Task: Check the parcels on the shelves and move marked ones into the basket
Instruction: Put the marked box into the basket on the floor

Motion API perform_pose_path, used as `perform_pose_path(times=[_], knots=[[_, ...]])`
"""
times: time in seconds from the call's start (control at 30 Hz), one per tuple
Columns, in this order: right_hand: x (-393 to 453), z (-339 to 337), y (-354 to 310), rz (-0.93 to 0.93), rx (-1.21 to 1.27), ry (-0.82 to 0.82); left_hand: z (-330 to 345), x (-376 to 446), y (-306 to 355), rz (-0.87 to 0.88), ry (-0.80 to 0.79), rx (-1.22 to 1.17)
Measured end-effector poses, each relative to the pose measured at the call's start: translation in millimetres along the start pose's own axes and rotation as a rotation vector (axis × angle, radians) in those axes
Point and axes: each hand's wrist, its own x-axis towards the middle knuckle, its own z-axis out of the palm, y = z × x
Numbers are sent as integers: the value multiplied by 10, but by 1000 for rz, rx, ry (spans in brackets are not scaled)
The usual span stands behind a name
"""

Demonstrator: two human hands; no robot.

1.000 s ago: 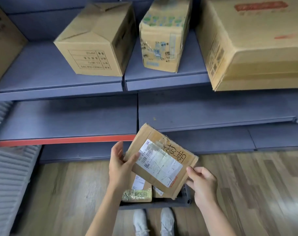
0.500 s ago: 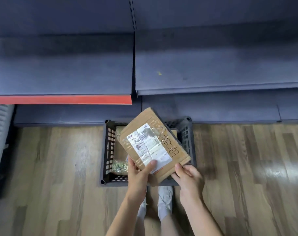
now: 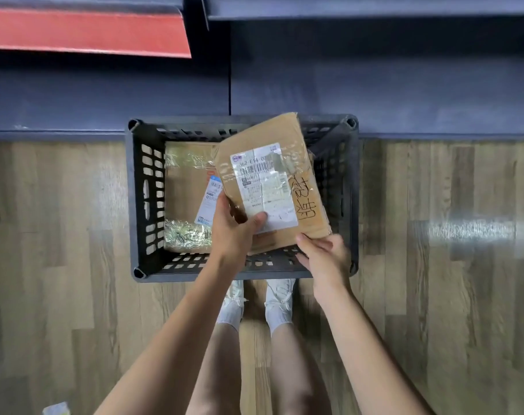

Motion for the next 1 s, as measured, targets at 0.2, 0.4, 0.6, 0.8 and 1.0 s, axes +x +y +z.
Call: perform_pose_path(times=[0.2, 0.4, 0.6, 0.8, 1.0], knots=[[275, -11, -114, -229, -458, -85, 69, 311, -227, 38, -4, 136], [651, 13, 57, -243, -524, -90, 222, 541, -473, 80, -67, 171], [1017, 47, 305, -250, -567, 25, 342, 754, -742, 112, -105, 155], [1322, 175, 502, -227, -585, 113, 466, 994, -933, 118, -133, 208], [1464, 257, 583, -247, -558, 172, 483, 1204, -978, 129, -152, 227]])
